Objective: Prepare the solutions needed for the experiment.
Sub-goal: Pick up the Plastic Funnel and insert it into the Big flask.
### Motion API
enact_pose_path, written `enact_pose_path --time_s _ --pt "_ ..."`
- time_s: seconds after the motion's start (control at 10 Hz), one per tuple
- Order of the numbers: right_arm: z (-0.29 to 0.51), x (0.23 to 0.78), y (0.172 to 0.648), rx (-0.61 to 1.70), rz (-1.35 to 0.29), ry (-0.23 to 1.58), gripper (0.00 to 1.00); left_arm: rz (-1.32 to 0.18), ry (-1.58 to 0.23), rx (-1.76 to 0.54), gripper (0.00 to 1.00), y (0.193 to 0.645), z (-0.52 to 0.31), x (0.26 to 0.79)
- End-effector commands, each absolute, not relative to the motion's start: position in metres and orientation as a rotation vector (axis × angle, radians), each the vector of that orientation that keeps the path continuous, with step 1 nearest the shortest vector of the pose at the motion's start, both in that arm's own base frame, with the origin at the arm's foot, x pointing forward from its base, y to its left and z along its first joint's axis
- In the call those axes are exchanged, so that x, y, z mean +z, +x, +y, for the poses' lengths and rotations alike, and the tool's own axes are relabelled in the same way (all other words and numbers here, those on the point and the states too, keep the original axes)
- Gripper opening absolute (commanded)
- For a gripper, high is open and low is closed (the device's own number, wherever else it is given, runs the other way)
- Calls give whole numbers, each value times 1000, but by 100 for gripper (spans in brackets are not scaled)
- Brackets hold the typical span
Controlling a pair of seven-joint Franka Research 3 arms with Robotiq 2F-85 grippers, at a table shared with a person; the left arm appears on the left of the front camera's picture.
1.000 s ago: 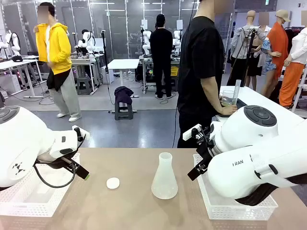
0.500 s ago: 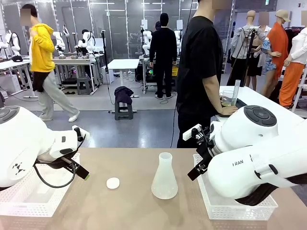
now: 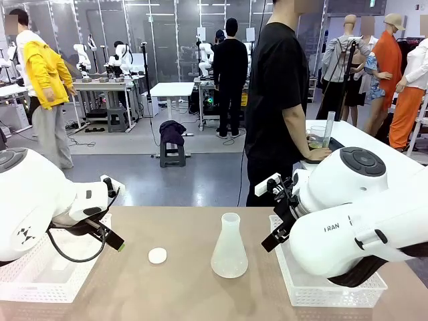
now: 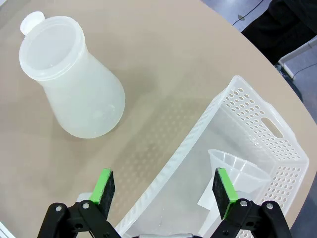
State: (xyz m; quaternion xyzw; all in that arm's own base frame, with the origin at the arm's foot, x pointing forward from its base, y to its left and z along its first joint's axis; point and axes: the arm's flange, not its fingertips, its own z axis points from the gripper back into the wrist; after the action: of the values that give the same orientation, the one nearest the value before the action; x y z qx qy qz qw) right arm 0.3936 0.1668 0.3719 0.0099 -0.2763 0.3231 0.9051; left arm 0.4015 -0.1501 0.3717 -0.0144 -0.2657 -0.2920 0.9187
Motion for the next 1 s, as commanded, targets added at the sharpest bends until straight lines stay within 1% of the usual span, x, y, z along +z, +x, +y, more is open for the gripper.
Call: enact_pose_path --time_s 0.0,0.5,0.7,0.9 --pt "167 372 394 665 -571 22 100 -546 -30 -600 100 402 -150 372" --pt "167 372 394 668 -571 20 100 -547 -22 -598 100 406 -150 372" --pt "165 377 393 627 -578 4 100 -557 5 -536 100 405 -144 377" --pt "162 401 384 428 -502 -22 100 -546 10 -494 100 386 -141 394"
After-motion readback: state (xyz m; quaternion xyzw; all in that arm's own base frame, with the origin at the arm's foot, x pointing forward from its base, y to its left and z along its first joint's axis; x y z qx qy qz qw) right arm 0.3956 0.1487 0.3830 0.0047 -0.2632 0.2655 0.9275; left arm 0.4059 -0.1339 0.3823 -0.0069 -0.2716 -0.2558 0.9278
